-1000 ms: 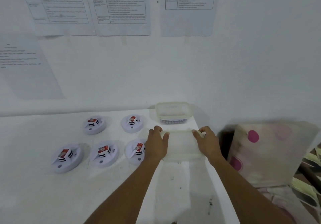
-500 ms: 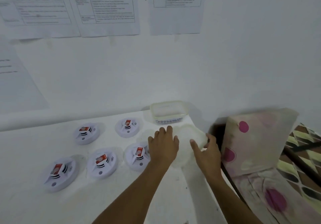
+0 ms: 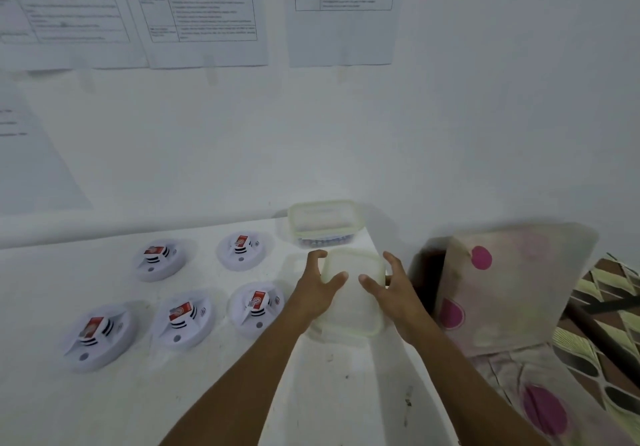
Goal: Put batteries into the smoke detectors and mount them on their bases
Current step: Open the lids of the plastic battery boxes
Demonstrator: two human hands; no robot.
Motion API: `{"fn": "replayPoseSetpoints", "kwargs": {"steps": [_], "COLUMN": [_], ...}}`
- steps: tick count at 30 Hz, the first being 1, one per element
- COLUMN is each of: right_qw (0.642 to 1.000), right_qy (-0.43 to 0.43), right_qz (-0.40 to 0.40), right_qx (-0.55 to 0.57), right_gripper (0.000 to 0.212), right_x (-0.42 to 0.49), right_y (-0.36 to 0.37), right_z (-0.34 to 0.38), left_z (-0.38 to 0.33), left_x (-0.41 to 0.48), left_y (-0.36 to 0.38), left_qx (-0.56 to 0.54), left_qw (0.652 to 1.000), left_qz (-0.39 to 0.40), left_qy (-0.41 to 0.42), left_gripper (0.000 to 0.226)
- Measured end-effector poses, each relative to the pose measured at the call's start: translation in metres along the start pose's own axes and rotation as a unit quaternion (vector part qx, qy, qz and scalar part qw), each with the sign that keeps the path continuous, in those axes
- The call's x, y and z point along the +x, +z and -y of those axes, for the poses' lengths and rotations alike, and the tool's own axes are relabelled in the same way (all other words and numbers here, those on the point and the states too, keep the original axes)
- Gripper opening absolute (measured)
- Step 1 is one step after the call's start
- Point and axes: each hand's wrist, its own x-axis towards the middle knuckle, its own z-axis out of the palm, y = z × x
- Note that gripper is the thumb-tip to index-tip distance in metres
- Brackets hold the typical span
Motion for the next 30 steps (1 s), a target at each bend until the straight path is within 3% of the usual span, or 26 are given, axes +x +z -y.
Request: {"fn": "replayPoseSetpoints", "kwargs": {"steps": [2,6,8,11,15,18,22,30], "right_qw": [1.000,0.995,0.991,0.980,0.970,0.975,0.993,0.985], "right_qy": [0.001,-0.037,-0.046,-0.078,-0.071,-0.028,0.024,-0.062], "right_qz": [-0.003,-0.062,-0.076,-0.080,0.038,0.060,-0.007,-0.070], "right_qx": [-0.021,-0.064,-0.095,-0.167,-0.229,-0.213,-0.118,-0.145], "right_gripper": [0.074,0.068,0.069,0.088,0.104,0.105,0.097,0.093], "right_x": [0.002,0.001,-0.001,-0.003,0.004,0.003,-0.015,-0.026], "right_y": [0.001,0.005,0.005,-0.003,-0.026,-0.036,-0.028,-0.031], "right_z": [0.001,0.005,0.005,0.005,0.025,0.030,0.016,0.020], "left_z": [-0.001,-0.001,0.000,-0.005,-0.021,-0.027,-0.011,0.000], "left_x": [0.000,0.000,0.001,0.010,0.019,0.015,-0.007,-0.030], "left_y": [0.000,0.000,0.000,-0.004,-0.013,-0.017,-0.022,-0.027], "left_qx": [0.009,0.092,0.117,0.199,0.296,0.349,0.328,0.227], "left_qw": [1.000,0.989,0.986,0.975,0.946,0.928,0.932,0.962], "left_qz": [-0.003,-0.098,-0.093,-0.045,0.044,0.008,-0.081,-0.134], "left_qy": [0.006,0.061,0.072,0.090,0.126,0.134,0.132,0.073], "left_gripper": [0.050,0.047,0.051,0.069,0.097,0.105,0.089,0.080]}}
